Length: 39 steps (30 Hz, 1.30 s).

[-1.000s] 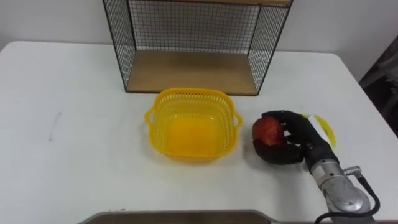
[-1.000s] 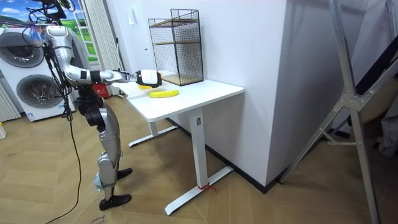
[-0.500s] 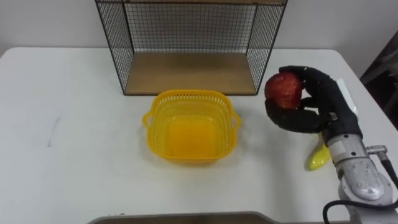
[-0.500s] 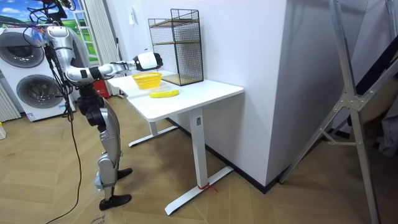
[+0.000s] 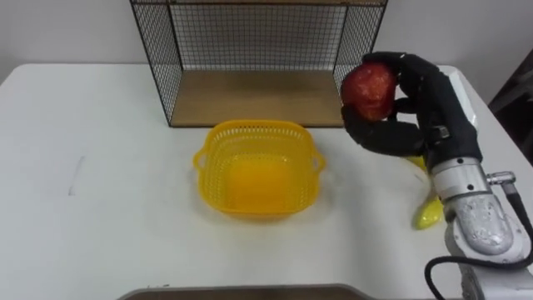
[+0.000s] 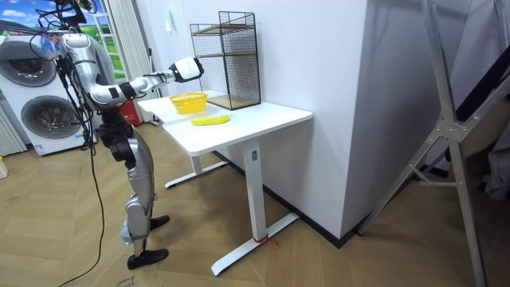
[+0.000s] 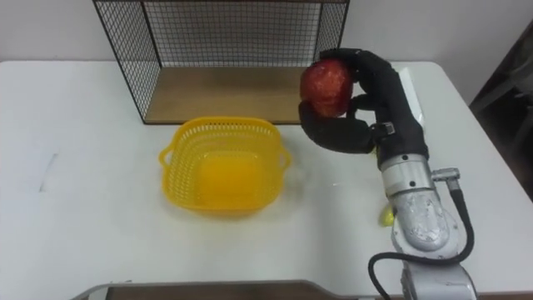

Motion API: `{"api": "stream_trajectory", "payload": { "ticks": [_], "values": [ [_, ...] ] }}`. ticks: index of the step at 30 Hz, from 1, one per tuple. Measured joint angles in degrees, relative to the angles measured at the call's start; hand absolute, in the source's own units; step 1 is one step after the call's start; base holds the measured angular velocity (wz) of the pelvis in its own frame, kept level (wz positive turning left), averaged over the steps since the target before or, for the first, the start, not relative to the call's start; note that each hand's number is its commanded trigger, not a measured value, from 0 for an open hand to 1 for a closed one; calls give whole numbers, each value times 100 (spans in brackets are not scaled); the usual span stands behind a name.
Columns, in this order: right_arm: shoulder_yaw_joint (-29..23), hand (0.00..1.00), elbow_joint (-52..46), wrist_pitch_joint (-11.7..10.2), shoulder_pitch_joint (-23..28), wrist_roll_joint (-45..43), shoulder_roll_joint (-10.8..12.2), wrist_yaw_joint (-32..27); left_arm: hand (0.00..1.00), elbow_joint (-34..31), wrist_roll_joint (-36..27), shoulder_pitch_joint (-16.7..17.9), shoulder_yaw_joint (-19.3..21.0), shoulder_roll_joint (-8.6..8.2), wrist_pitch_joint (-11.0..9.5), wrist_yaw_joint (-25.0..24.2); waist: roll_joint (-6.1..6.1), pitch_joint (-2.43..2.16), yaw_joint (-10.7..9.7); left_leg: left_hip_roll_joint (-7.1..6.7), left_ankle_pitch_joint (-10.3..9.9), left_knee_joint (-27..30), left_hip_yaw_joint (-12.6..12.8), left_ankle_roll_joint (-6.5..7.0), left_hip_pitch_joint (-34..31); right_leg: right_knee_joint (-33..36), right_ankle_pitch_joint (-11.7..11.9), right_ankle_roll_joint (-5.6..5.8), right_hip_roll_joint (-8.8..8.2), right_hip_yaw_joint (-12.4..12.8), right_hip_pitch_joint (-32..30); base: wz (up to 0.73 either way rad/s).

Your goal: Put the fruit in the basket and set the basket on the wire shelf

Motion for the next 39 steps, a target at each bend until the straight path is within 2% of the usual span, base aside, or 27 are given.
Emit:
{"api": "stream_trajectory", "payload": {
  "ticks": [4,8,17,18,19,20,23,28,39],
  "values": [
    [317,100,18,1,-57,-138,-4,247,0,-28,2,-44,-82,6,-7,1,-84,28,118,-1,0,-3,8,0,15,-6,0,1,2,39,11,0],
    [635,100,159,12,-213,-143,-18,389,0,-82,2,-82,-290,100,-8,-32,-121,65,179,0,0,23,-24,0,1,-14,1,2,3,-1,18,4],
    [910,100,278,137,-267,-175,-11,816,0,-195,2,-146,-393,136,-2,-62,-93,93,307,-9,0,31,-82,0,-49,-14,1,2,3,-74,9,3],
    [912,87,278,137,-267,-175,-9,823,0,-195,2,-143,-393,136,2,-61,-91,93,309,-10,0,32,-84,-1,-51,-14,1,2,3,-74,10,0],
    [913,31,278,137,-267,-175,-8,827,0,-195,2,-141,-392,136,10,-59,-86,90,311,-11,0,32,-86,0,-61,-14,1,2,3,-74,12,0],
    [913,2,278,138,-267,-175,-8,829,0,-195,1,-138,-392,136,17,-59,-83,83,308,-13,0,38,-86,0,-73,-15,1,2,3,-76,21,0],
    [914,0,278,159,-267,-175,-7,828,0,-195,1,-127,-391,136,30,-59,-57,62,310,-15,0,45,-88,1,-73,-16,1,2,2,-77,29,0],
    [914,0,295,223,-266,-180,-12,827,0,-176,0,-124,-401,119,53,-59,-3,67,302,-15,1,25,-88,0,-13,-18,1,2,2,-93,75,0],
    [912,0,511,256,-266,-199,-15,821,0,-143,1,-99,-400,118,164,-180,-7,58,282,-11,1,23,-86,0,2,-17,1,2,2,-112,75,0]
  ]
}}
